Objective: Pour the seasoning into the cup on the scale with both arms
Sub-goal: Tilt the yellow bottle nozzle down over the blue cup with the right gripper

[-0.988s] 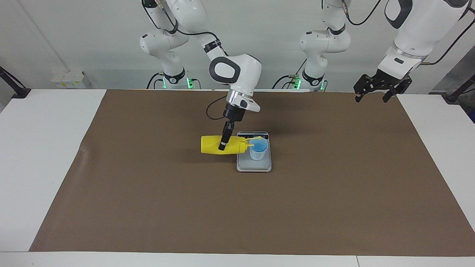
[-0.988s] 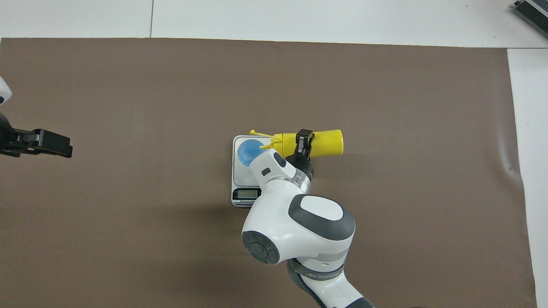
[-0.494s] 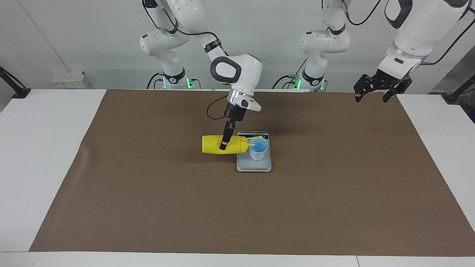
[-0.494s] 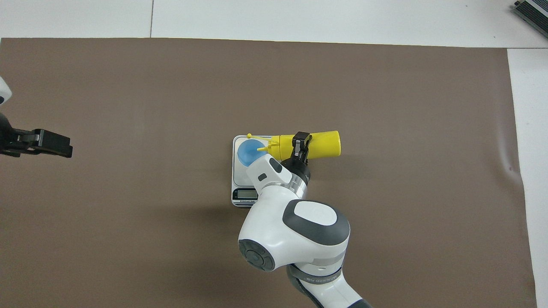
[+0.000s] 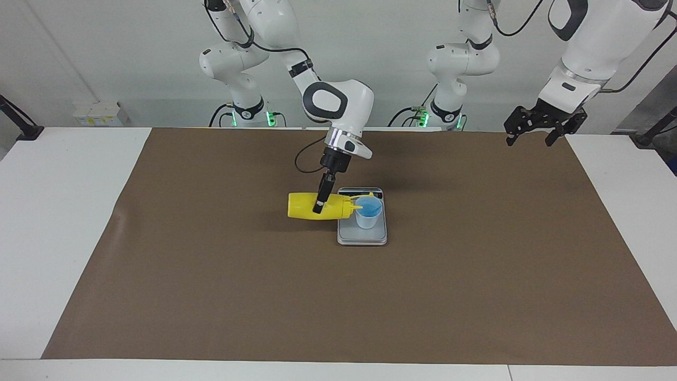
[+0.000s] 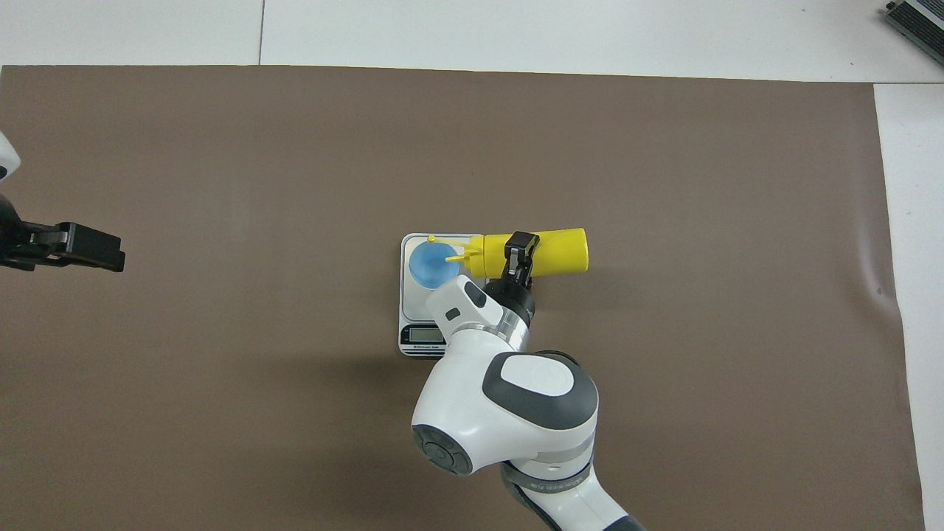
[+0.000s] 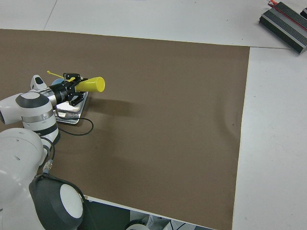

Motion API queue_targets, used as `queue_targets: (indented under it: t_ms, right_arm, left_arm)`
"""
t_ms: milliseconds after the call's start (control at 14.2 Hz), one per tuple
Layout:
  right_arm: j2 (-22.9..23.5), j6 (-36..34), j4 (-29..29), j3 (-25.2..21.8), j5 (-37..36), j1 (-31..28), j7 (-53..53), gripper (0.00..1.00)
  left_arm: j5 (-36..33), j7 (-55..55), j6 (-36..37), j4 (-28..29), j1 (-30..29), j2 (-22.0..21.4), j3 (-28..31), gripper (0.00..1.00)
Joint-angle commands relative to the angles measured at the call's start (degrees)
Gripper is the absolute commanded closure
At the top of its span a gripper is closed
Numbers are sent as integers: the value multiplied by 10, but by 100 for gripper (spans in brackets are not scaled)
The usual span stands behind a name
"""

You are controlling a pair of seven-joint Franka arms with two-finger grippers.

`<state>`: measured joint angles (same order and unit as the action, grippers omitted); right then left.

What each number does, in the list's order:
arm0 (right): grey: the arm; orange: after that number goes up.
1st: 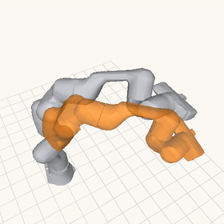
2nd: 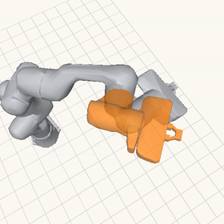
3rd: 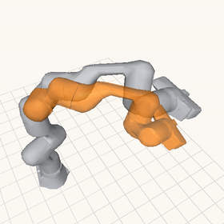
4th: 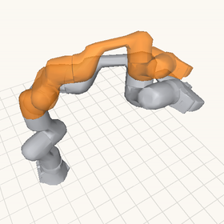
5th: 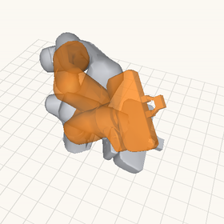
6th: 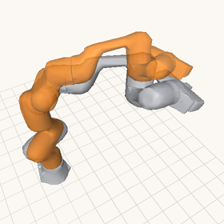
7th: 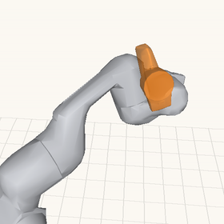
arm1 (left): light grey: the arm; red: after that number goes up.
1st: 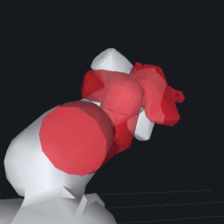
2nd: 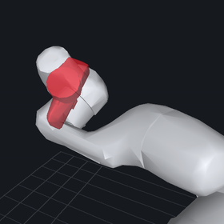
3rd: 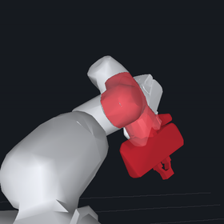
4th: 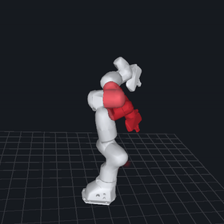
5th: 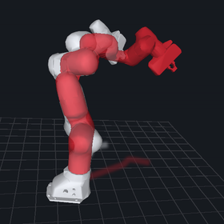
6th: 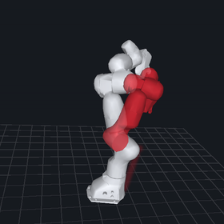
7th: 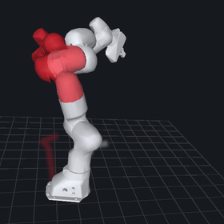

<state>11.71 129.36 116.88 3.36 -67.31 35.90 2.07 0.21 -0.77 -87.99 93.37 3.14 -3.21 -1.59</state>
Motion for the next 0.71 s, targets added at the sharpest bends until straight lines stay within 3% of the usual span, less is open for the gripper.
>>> queue_targets:
  t_ms: [0,635]
  right_arm:
    - [-5,-10,3,4,-23,-1,20,69]
    - [-20,77,7,3,2,-47,18,70]
  left_arm:
    - [4,7,4,8,-9,-6,-3,0]
    - [4,7,4,8,-9,-6,-3,0]
